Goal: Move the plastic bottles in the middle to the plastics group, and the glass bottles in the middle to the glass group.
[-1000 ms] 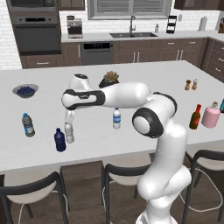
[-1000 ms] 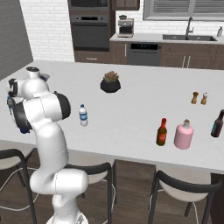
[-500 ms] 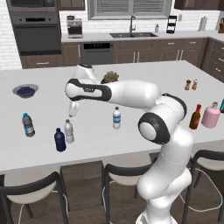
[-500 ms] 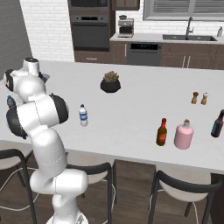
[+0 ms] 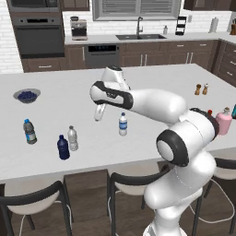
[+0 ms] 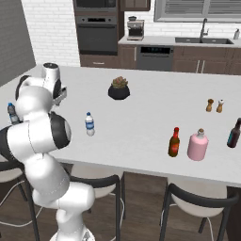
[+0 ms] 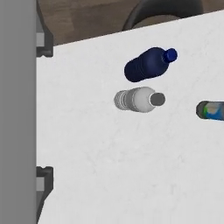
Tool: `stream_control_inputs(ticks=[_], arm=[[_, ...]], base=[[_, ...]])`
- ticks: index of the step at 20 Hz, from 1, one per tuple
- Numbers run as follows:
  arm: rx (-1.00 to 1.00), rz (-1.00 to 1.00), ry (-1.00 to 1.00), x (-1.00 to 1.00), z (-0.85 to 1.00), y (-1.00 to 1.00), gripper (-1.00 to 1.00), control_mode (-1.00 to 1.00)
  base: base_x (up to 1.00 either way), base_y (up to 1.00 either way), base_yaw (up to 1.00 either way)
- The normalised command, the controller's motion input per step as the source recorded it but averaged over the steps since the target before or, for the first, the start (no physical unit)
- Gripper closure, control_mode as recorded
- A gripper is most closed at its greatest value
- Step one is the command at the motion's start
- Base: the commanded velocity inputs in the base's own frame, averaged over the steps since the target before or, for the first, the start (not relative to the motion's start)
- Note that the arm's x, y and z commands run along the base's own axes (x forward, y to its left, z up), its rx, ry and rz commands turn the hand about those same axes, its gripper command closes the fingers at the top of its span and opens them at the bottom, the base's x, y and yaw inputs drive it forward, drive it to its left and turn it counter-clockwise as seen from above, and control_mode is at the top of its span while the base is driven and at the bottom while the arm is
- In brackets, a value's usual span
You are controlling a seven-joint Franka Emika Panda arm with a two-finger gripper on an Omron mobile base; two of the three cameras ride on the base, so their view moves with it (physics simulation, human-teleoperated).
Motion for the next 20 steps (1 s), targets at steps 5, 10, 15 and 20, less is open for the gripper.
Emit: stream_control_inputs(ticks=[5,10,15,20], arm=[[-0.01,-0.39,0.04,0.0,-0.17,-1.0,-1.0,-1.0],[-0.04,-0.49,0.08,0.03,-0.12,-0.97,-1.0,-1.0],[-0.06,-0.57,0.17,0.32,0.01,-0.51,-1.0,-1.0],[-0.01,-0.33,0.16,0.53,0.0,-0.08,-1.0,-1.0]], base=[[0.0,0.0,0.0],[0.0,0.0,0.0],[0.0,0.0,0.0],[0.0,0.0,0.0]])
